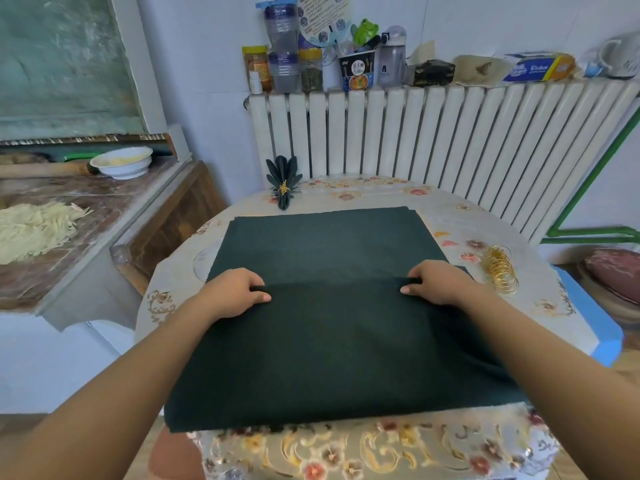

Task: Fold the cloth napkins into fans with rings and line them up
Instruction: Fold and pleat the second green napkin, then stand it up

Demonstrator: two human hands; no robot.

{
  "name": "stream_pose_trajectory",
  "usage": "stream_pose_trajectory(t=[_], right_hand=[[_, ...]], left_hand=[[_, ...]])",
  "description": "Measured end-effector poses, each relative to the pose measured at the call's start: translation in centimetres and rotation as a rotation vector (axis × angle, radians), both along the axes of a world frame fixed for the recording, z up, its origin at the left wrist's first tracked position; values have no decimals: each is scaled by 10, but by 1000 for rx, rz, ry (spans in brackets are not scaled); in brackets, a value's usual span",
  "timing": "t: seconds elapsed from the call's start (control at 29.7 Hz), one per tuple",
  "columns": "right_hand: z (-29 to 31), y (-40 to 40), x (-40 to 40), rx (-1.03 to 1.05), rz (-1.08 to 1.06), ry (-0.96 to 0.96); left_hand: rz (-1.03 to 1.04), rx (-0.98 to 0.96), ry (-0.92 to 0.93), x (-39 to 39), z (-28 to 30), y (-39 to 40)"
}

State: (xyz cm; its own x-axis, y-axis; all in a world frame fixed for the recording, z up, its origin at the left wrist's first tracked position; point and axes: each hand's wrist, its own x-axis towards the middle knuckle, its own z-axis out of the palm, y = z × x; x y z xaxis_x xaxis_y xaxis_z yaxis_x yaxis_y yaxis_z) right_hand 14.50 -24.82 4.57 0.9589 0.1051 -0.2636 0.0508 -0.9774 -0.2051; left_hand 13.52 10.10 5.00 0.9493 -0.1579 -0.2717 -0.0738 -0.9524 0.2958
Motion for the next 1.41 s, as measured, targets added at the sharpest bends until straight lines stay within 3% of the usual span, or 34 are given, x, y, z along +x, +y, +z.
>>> stream_pose_trajectory(t=[0.3, 0.71, 0.94, 1.15, 1.28, 1.41], right_hand=[[-36, 16, 55, -177, -64, -212], [-77, 27, 61, 39, -140, -463], [-69, 21, 65, -4, -117, -416], [-53, 18, 78, -138, -115, -177], [-43, 18, 82, -234, -34, -60], [-40, 18, 76, -154, -2, -24]], left_hand=[[131, 137, -328, 50, -48, -12], [132, 65, -597, 62, -83, -9], [120, -6, -515, 70, -82, 6], [87, 66, -309, 83, -70, 12], [60, 4, -308, 80, -65, 11], [101, -33, -284, 69, -63, 19]])
